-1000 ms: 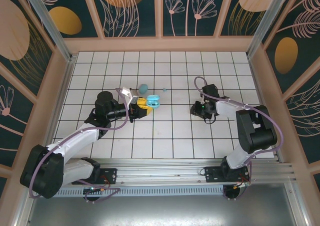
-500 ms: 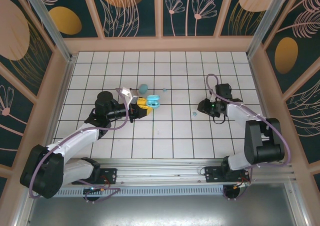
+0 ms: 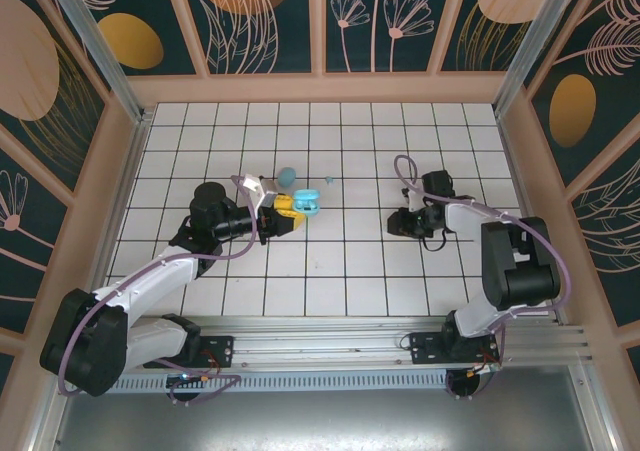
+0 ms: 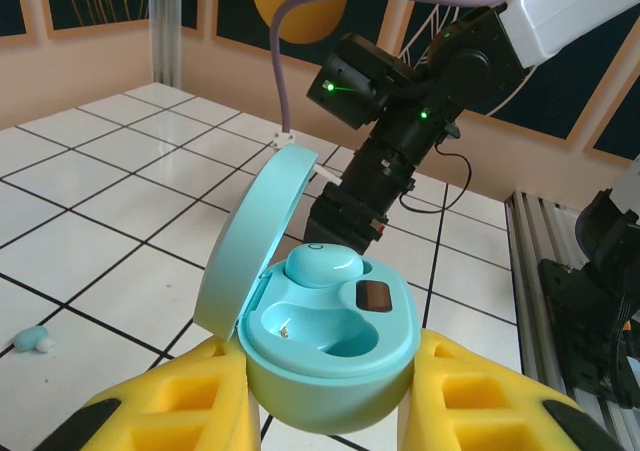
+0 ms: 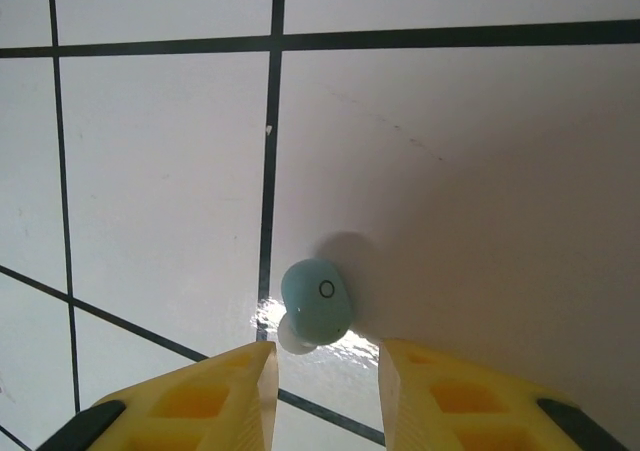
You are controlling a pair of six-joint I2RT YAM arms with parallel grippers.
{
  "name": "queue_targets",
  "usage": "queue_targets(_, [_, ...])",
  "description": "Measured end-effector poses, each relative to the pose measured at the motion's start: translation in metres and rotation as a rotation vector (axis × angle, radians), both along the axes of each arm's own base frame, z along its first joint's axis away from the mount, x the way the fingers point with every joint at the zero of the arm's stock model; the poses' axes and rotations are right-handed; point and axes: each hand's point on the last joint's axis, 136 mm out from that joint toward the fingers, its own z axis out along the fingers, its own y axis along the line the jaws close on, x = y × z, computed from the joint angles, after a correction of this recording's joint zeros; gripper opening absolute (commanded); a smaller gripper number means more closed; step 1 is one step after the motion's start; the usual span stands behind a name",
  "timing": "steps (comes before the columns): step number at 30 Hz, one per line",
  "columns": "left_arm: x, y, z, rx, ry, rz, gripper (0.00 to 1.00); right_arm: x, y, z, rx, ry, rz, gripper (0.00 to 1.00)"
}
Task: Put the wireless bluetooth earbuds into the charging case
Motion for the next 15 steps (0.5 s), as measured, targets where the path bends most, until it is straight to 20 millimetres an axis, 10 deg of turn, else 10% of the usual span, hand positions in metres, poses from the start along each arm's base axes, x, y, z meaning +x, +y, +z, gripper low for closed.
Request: queue_targets(15, [0.0,0.0,0.0,0.0,0.0,0.0,0.0,0.012,0.006,-0.006,-0.019,0.011,0.014,0.27])
